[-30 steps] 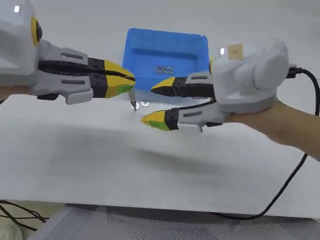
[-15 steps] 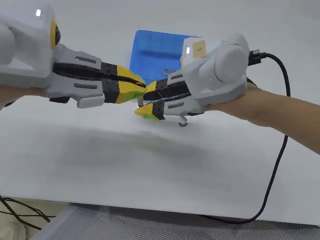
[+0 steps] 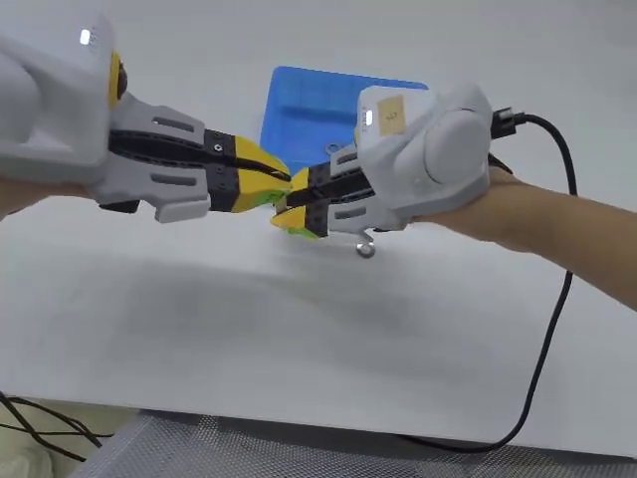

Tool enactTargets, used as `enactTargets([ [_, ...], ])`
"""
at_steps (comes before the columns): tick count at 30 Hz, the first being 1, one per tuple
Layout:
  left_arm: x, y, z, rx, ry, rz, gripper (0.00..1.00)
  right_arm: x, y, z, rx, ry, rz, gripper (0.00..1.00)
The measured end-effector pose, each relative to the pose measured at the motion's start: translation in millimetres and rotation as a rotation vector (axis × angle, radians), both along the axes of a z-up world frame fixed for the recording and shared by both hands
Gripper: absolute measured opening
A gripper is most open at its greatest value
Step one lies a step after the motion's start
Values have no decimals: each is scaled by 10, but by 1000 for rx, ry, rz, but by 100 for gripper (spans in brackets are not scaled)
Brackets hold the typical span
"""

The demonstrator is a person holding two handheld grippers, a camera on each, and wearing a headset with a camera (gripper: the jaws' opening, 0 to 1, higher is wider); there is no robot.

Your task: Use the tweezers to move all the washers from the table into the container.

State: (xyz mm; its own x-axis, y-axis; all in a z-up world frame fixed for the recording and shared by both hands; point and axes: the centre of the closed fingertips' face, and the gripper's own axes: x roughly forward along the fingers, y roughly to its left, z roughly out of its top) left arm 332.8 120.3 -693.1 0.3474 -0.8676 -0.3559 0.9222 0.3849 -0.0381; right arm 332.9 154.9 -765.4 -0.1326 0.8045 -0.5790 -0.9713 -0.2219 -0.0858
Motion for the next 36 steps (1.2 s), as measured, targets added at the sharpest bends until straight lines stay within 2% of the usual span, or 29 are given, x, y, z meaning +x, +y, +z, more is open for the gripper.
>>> enactTargets([
  [2,14,15,-1,7,2,12,6,-13,2,5,1,-5,2,9],
  [4,13,25,17,16,-21,9,6,-27,13,24,11,1,-2,9],
  [11,15,73,56,11,-35,25,6,-30,37,76,31,10,-12,9],
  [20,-15,37,140,12,-66,-2,6,-97,12,172,45,43,-17,9],
  [23,-34,19,182,-5,-60,-16,6,-119,-2,215,50,46,-15,9],
  [25,-30,19,225,-16,-74,-19,6,-133,-2,255,56,50,-16,9],
  [36,-41,9,390,-52,-87,-17,6,-144,-12,345,68,66,-30,9],
])
